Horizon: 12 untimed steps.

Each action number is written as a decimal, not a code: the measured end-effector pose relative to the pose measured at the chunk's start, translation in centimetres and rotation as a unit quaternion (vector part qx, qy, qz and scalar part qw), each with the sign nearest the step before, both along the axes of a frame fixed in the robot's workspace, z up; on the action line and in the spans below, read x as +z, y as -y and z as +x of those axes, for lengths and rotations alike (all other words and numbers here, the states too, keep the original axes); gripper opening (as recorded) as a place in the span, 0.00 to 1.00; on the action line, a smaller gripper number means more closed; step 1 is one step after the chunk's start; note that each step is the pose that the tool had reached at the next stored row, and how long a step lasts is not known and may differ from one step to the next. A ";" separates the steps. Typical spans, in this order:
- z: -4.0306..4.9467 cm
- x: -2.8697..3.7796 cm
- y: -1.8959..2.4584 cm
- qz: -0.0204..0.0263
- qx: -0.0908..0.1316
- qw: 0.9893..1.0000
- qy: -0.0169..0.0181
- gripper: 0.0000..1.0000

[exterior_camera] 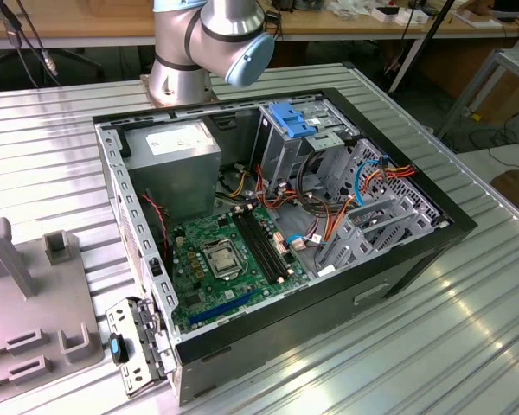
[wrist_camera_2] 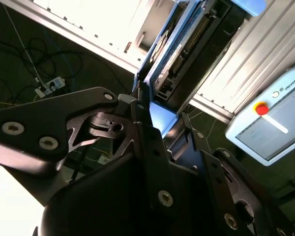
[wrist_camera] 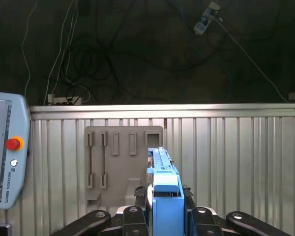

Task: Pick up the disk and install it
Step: 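Pick up the disk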

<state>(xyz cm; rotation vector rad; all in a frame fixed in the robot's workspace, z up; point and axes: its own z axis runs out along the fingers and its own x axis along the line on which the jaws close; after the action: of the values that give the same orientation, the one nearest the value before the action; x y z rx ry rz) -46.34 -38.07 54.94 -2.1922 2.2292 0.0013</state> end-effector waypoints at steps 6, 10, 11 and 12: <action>1.82 -0.01 0.00 0.000 0.000 1.000 0.000 0.37; 3.25 -0.03 0.00 0.000 0.000 1.000 0.000 0.37; 3.52 -0.03 0.00 0.000 0.000 1.000 0.000 0.37; 3.95 -0.04 0.00 0.000 0.000 1.000 0.000 0.37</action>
<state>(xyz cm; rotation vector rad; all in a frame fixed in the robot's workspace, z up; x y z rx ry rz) -42.40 -38.06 54.90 -2.1921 2.2294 0.0014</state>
